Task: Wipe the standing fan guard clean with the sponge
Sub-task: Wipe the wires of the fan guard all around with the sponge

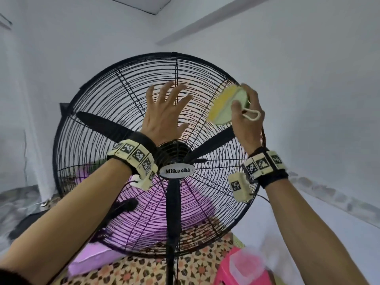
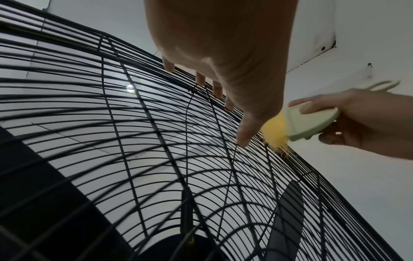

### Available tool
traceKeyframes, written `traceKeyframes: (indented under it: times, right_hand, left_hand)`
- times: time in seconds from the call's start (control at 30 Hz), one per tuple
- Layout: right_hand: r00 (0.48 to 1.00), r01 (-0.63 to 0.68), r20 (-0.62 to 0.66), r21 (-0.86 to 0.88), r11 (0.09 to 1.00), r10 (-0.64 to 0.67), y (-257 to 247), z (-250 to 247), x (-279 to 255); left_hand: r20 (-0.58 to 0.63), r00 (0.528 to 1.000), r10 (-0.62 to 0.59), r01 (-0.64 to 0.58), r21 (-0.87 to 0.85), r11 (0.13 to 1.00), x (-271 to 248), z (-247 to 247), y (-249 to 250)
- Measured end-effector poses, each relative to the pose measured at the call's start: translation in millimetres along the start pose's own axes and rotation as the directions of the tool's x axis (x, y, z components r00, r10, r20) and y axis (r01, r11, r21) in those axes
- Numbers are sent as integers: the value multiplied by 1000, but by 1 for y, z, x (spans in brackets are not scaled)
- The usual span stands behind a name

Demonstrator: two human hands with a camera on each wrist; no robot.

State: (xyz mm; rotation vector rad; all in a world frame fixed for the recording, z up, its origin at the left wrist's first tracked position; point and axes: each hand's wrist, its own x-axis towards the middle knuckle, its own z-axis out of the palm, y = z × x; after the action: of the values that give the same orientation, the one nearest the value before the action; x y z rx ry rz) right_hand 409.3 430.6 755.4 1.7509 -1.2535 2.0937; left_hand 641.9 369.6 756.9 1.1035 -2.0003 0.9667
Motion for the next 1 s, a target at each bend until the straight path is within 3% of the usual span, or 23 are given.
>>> traceKeyframes:
  times: [0.03, 0.17, 0.2, 0.3, 0.37, 0.57, 0.7, 0.8, 0.93, 1.0]
  right_hand:
    - [1000, 2, -9, -13, 1000, -2, 2, 3, -7]
    - [981, -20, 191, -76, 997, 35, 5, 6, -31]
    - [981, -25, 188, -70, 997, 38, 4, 6, -32]
    - [1000, -10, -20, -42, 999, 9, -1, 6, -29]
    - [997, 7, -82, -59, 998, -12, -1, 12, -35]
    - [975, -13, 219, -120, 993, 40, 0, 20, -68]
    - [998, -54, 15, -62, 997, 55, -5, 22, -64]
    - [998, -31, 43, -116, 993, 36, -2, 33, -79]
    - [975, -30, 212, -154, 988, 62, -2, 31, -95]
    - [988, -36, 146, -114, 993, 53, -3, 28, -86]
  left_hand:
    - [2, 1000, 1, -1, 5, 1000, 0, 0, 1]
    - [65, 998, -3, 1, 30, 1000, -1, 0, 3]
    - [70, 998, -8, 6, 22, 1000, -1, 0, 2]
    - [72, 997, -9, 10, -11, 1000, 3, -5, -1]
    - [75, 997, -11, 12, -23, 1000, 4, -9, 1]
    - [82, 996, -26, 29, -42, 999, 7, -9, -1]
    - [53, 999, 0, 2, -50, 999, 6, -8, -1]
    - [55, 998, 15, -15, -3, 1000, -4, -4, 0]
    - [70, 986, -150, 156, -88, 984, -35, 5, -4]
    - [74, 971, -227, 235, -114, 965, -45, 4, -11]
